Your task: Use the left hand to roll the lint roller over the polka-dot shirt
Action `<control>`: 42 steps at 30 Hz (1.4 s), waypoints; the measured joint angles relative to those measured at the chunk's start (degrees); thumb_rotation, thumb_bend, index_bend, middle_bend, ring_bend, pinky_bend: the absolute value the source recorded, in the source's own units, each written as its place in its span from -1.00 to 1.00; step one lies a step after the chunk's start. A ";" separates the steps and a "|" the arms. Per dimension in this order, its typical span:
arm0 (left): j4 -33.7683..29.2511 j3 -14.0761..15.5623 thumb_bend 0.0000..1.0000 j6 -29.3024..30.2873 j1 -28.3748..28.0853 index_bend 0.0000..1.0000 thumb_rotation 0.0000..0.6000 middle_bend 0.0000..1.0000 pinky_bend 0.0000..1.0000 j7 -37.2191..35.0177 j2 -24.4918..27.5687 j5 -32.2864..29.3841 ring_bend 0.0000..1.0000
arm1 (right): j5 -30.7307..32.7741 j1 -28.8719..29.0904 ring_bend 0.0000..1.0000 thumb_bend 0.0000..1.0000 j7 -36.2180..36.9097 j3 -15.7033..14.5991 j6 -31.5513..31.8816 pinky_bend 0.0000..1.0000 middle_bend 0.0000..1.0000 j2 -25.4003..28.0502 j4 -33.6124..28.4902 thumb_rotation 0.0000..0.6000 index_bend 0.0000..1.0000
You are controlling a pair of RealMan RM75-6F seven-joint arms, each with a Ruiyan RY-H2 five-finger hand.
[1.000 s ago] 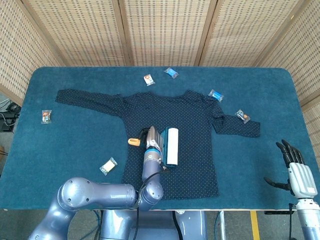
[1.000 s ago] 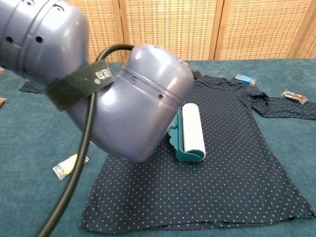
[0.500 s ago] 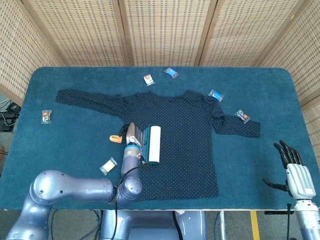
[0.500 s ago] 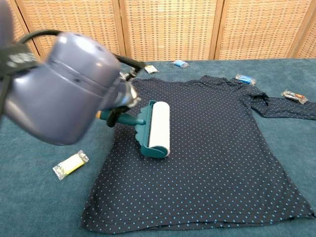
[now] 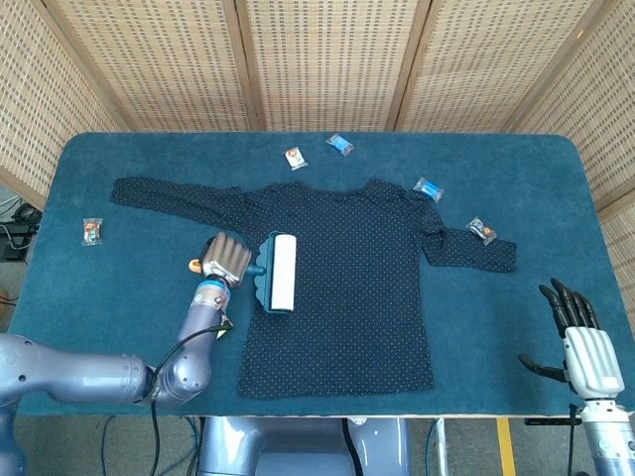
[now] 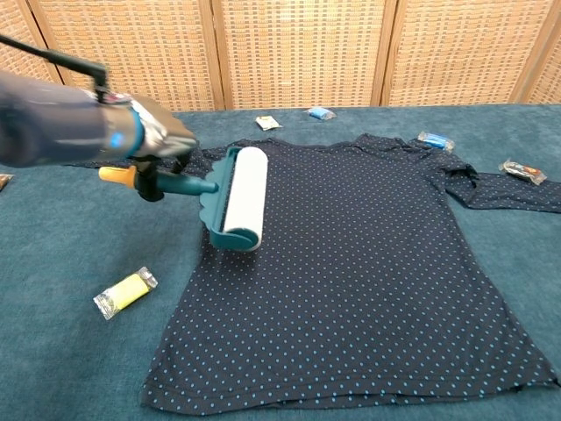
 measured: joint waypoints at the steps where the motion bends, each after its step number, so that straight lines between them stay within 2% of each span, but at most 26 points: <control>1: -0.50 0.95 0.73 -0.61 1.14 0.77 1.00 0.79 0.32 -2.18 1.15 2.08 0.56 | -0.23 -0.13 -1.00 -0.74 -0.70 -0.01 0.54 -1.00 -1.00 -0.05 -0.19 1.00 -0.98; 8: -1.10 6.10 0.66 -4.47 6.53 0.73 1.00 0.69 0.20 -13.92 5.81 12.96 0.47 | -0.73 -0.58 -1.00 -0.74 -3.99 -0.20 1.62 -1.00 -1.00 -0.56 -0.89 1.00 -0.98; 14: 0.99 8.90 0.37 -6.09 9.52 0.38 1.00 0.38 0.02 -21.15 7.61 20.18 0.26 | -1.06 -0.72 -1.00 -0.74 -5.97 -0.29 2.15 -1.00 -1.00 -1.07 -1.11 1.00 -0.98; 20: 4.46 11.37 0.08 -6.85 12.07 -0.61 1.00 -0.53 -0.52 -27.16 8.77 24.92 -0.41 | -1.53 -0.75 -1.00 -0.74 -7.87 -0.53 2.36 -1.00 -1.00 -1.68 -1.31 1.00 -0.98; 23: 5.16 12.00 -0.04 -7.25 12.68 -0.81 1.00 -0.72 -0.67 -28.66 9.43 25.12 -0.64 | -1.90 -0.72 -1.00 -0.74 -8.64 -0.69 2.43 -1.00 -1.00 -1.97 -1.36 1.00 -0.98; 26: 5.36 12.29 -0.15 -7.43 13.23 -0.89 1.00 -0.96 -0.84 -30.30 10.01 25.48 -0.88 | -2.12 -0.74 -1.00 -0.74 -8.97 -0.79 2.59 -1.00 -1.00 -2.16 -1.44 1.00 -0.98; 29: 5.46 12.80 -0.19 -7.51 13.78 -0.94 1.00 -1.00 -0.98 -31.47 10.55 25.89 -1.00 | -2.39 -0.77 -1.00 -0.74 -9.22 -0.89 2.70 -1.00 -1.00 -2.18 -1.58 1.00 -0.98; 37: 5.19 13.06 -0.21 -6.71 15.14 -1.00 1.00 -1.00 -1.00 -34.64 10.94 27.54 -1.00 | -3.41 -0.83 -1.00 -0.74 -9.57 -1.34 3.07 -1.00 -1.00 -2.19 -2.01 1.00 -0.99; 42: 3.11 12.50 -0.40 -3.26 18.41 -1.00 1.00 -1.00 -1.00 -42.68 11.36 34.19 -1.00 | -3.32 -0.99 -1.00 -0.74 -8.68 -1.02 3.69 -1.00 -1.00 -2.01 -1.70 1.00 -1.00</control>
